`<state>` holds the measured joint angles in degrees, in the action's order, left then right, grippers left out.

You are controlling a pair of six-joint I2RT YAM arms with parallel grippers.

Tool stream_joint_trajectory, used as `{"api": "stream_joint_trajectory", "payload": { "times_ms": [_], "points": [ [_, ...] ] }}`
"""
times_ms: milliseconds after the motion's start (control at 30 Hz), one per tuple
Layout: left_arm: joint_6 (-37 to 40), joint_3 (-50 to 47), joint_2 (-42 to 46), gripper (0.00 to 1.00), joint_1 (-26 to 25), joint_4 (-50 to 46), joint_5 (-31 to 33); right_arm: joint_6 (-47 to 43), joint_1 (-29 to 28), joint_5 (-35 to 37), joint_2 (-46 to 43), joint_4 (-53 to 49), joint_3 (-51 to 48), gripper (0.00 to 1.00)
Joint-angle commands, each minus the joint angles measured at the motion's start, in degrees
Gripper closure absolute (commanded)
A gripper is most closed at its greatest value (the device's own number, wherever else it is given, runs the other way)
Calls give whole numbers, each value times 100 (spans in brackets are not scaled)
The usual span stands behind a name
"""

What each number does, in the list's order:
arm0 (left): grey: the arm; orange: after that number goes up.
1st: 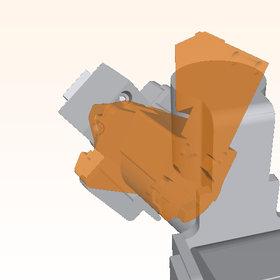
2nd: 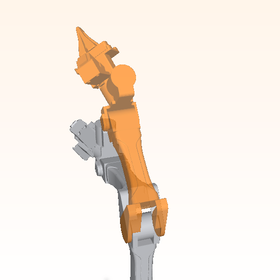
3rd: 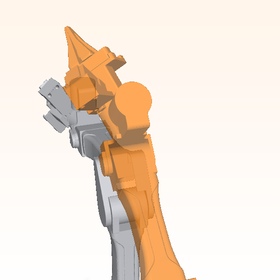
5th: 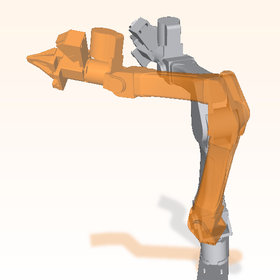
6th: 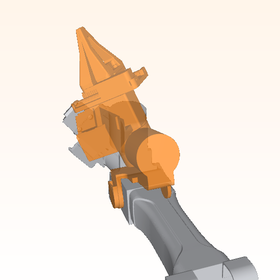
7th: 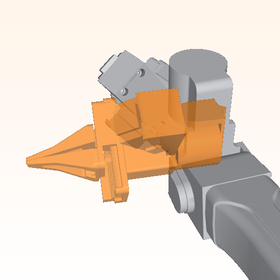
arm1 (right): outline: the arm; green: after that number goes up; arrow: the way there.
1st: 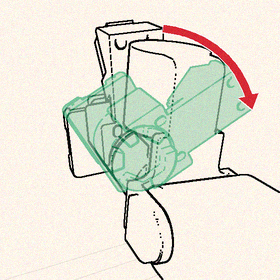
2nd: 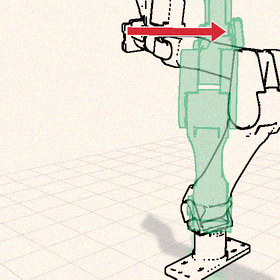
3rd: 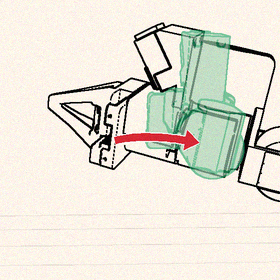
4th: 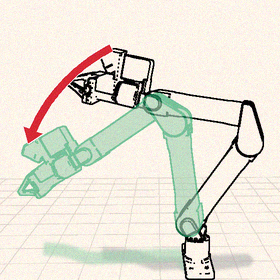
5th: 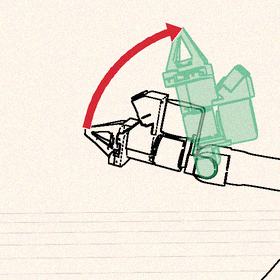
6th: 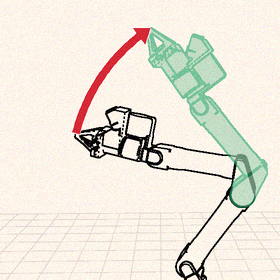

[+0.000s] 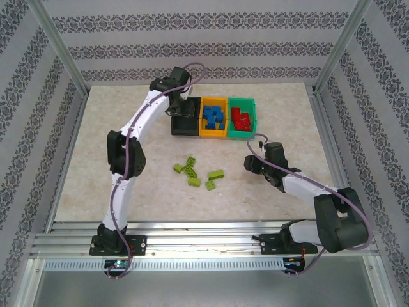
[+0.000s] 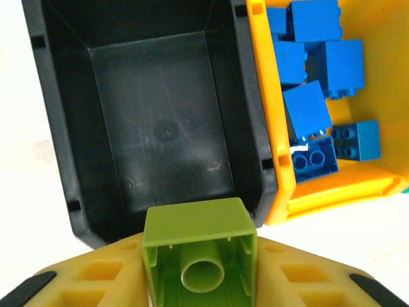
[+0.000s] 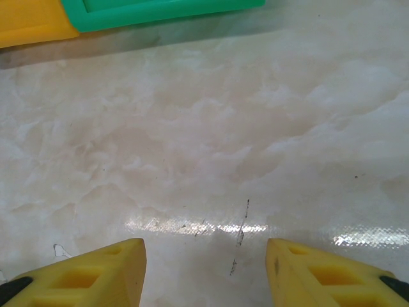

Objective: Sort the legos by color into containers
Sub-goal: Place the lego in the container.

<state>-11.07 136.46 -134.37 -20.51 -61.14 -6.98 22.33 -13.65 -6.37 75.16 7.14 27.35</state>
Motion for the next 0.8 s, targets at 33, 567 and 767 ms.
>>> {"api": "stream_joint_trajectory", "payload": {
  "times_ms": [33,567,767],
  "points": [
    [138,811,-693,58,88,-902,70,5,-59,149,-54,95,-63,47],
    [89,-3,-141,49,215,-217,-315,-16,-110,180,6,55,-11,46],
    [-177,-2709,1471,48,198,1356,-772,-37,-146,220,52,2,38,46]
  ]
}}
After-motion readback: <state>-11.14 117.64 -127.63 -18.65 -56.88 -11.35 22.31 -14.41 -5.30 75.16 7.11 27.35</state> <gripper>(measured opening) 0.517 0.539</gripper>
